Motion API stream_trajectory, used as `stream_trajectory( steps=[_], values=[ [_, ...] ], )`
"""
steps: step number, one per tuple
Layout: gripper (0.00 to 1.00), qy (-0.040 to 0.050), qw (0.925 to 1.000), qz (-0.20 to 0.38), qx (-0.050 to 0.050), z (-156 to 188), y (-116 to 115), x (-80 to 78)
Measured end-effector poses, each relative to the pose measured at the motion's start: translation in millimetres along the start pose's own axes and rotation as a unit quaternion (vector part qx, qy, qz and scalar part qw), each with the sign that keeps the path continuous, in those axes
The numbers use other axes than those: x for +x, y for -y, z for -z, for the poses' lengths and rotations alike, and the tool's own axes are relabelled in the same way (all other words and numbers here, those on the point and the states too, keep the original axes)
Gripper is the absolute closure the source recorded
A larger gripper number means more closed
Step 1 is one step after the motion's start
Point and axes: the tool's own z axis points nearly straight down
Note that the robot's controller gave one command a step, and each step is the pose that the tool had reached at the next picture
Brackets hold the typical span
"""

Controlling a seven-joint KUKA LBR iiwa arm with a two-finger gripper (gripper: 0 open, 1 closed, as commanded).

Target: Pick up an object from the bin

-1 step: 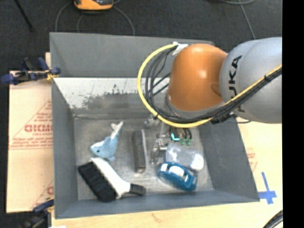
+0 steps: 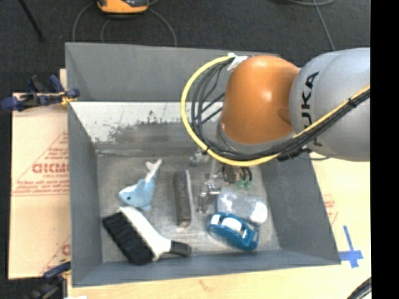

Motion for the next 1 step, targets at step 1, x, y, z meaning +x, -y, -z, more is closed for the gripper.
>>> stream_trajectory(
  steps=[1],
  values=[
    [0.00, 0.0022, 0.9989, 0.048, 0.001, -38.8, -16.5, -17.6]
  ],
)
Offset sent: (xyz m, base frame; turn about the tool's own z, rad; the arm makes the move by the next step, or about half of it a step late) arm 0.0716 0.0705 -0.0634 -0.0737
